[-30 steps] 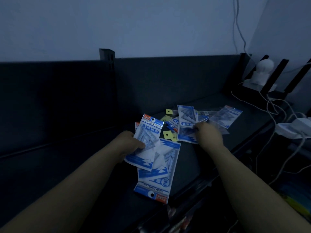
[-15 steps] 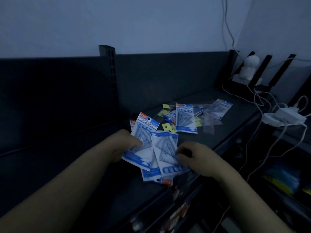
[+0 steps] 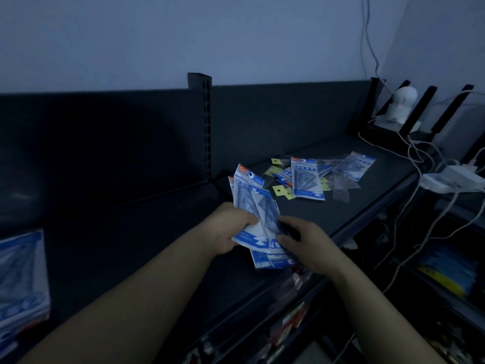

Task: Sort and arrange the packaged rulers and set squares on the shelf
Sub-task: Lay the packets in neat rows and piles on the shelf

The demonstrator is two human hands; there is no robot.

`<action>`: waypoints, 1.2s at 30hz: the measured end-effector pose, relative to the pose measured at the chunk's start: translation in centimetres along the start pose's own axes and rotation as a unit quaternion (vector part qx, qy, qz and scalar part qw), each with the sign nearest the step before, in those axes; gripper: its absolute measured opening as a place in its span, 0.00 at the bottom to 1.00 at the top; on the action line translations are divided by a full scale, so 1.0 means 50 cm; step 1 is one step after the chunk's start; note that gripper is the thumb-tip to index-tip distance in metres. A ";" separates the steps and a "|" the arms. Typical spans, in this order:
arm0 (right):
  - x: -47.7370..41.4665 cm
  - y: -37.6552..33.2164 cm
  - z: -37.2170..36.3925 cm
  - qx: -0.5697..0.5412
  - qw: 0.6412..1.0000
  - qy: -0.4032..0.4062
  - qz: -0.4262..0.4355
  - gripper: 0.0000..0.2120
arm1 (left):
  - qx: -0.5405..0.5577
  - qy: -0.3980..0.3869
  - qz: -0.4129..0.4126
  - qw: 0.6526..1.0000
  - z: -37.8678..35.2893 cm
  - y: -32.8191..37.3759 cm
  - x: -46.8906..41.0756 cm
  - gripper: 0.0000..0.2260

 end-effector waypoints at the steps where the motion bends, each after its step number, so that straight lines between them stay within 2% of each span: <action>1: 0.001 -0.002 -0.003 -0.019 1.000 -0.001 -0.003 0.22 | 0.012 0.002 -0.001 1.000 -0.002 -0.001 0.004 0.12; 5: 0.000 -0.016 -0.011 -0.126 0.992 0.015 -0.010 0.17 | 0.070 0.018 -0.030 0.997 0.006 0.010 0.018 0.16; 8: -0.002 -0.048 -0.016 -0.235 0.972 0.010 -0.012 0.17 | 0.098 0.006 -0.063 0.993 0.032 0.033 0.042 0.16; 11: -0.009 -0.097 -0.043 -0.285 0.958 -0.012 0.012 0.20 | 0.104 0.020 -0.079 0.991 0.077 0.044 0.082 0.16; 17: -0.013 -0.250 -0.124 -0.329 0.940 -0.065 0.060 0.20 | 0.089 0.113 -0.119 0.982 0.244 0.045 0.200 0.15; 24: -0.001 -0.450 -0.281 -0.303 0.936 -0.147 0.104 0.19 | -0.012 0.276 -0.074 0.958 0.516 -0.002 0.376 0.13; 28: 0.016 -0.524 -0.357 -0.260 0.946 -0.150 0.119 0.15 | -0.142 0.366 -0.078 0.917 0.631 -0.021 0.462 0.16; 31: 0.032 -0.564 -0.393 -0.156 0.965 -0.137 0.161 0.17 | -0.264 0.400 -0.064 0.875 0.669 -0.028 0.502 0.20; 33: 0.045 -0.578 -0.403 -0.083 0.971 -0.126 0.187 0.18 | -0.351 0.422 -0.032 0.835 0.681 -0.036 0.521 0.23; 36: 0.065 -0.594 -0.393 0.016 0.969 -0.088 0.232 0.15 | -0.471 0.458 -0.018 0.753 0.693 -0.041 0.535 0.29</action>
Point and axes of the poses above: each hand's wrist, its own x-axis away from the middle knuckle, its own z-axis out of the back of the hand, y = z × x, the point moved 6 cm from there along -x, towards the middle knuckle, and after that the axes turned 1 degree about x, right-handed, at the moved point
